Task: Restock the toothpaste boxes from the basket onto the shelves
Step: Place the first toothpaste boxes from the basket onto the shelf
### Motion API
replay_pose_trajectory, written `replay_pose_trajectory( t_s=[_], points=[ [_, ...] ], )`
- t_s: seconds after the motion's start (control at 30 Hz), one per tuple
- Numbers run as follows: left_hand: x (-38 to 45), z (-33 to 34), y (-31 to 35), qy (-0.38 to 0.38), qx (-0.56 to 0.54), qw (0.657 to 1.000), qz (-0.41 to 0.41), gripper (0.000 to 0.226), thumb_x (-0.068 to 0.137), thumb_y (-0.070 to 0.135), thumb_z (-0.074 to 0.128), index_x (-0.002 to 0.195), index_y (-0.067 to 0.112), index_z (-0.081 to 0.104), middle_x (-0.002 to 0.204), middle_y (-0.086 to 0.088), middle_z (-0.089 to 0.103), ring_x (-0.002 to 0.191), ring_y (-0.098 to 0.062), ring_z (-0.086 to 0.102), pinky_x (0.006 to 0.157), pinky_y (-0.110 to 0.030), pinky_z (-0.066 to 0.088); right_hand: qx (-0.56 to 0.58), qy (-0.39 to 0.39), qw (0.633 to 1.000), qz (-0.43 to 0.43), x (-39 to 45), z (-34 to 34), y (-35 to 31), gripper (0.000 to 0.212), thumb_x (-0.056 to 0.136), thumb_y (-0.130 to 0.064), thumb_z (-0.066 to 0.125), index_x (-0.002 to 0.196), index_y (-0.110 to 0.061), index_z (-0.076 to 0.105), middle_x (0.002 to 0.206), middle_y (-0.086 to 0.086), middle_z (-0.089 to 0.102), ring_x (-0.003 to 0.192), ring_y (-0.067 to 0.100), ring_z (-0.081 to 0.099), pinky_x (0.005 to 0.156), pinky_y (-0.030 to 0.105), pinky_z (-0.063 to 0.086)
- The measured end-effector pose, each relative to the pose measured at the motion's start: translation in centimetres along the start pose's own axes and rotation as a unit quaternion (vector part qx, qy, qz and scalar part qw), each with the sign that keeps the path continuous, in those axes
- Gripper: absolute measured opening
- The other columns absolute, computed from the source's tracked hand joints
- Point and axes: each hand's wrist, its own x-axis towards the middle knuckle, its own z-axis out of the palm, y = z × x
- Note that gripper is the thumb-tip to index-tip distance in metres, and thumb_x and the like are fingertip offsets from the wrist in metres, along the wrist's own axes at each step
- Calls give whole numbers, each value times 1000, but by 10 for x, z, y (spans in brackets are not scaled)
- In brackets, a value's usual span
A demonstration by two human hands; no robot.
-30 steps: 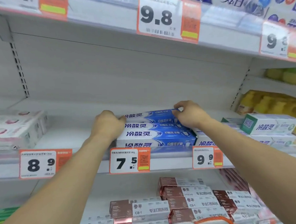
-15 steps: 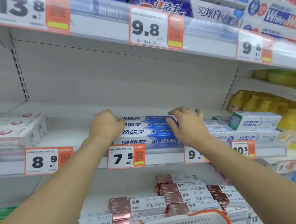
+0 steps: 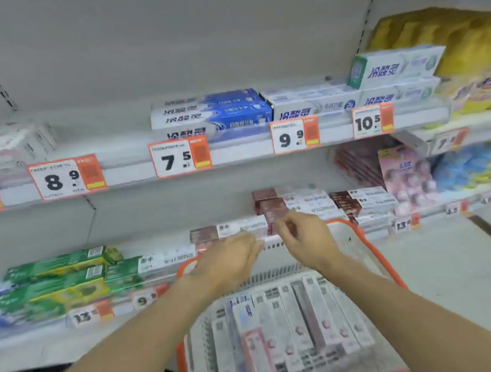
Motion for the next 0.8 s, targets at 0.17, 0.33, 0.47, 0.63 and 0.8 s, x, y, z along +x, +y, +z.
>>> replay_pose_trajectory(
  t_s=[0.17, 0.33, 0.47, 0.63, 0.8],
  points=[
    [-20, 103, -16, -125, -99, 981, -110, 10, 106, 20, 37, 100, 20, 45, 101, -2, 51, 85, -25, 53, 80, -43, 48, -172, -403, 883, 166, -60, 22, 65, 34, 97, -38, 55, 107, -8, 69, 107, 6, 68, 101, 29, 64, 87, 39, 54],
    [-32, 171, -21, -236, -117, 944, -201, 40, 101, 20, 51, 139, 19, 42, 147, -6, 27, 111, -28, 54, 96, -40, 47, -97, -444, 863, 221, -103, 30, 97, 31, 97, -35, 59, 115, -11, 64, 113, 4, 64, 99, 24, 61, 92, 38, 51],
    [-36, 196, -26, -286, -44, 940, -182, 76, 93, 23, 63, 156, 37, 22, 165, -10, -13, 152, -37, -8, 120, -55, 12, -118, -449, 851, 245, -123, 46, 126, 34, 97, -30, 56, 125, -11, 58, 119, 10, 67, 102, 26, 65, 91, 37, 51],
    [-43, 202, -53, -336, 36, 937, -83, 98, 82, -15, 50, 153, 47, 22, 165, -1, -23, 151, -31, -21, 122, -56, 0, -120, -395, 866, 282, -124, 62, 144, 51, 103, -25, 49, 150, -15, 32, 147, 19, 32, 104, 36, 63, 94, 37, 47],
    [-47, 208, -64, -243, 84, 964, -73, 84, 79, -4, 70, 147, 35, 40, 166, -12, -10, 152, -35, -12, 122, -51, -1, -129, -399, 856, 303, -124, 72, 155, 73, 97, -32, 53, 155, -16, 12, 137, 21, 45, 100, 36, 62, 92, 45, 51]
  ],
)
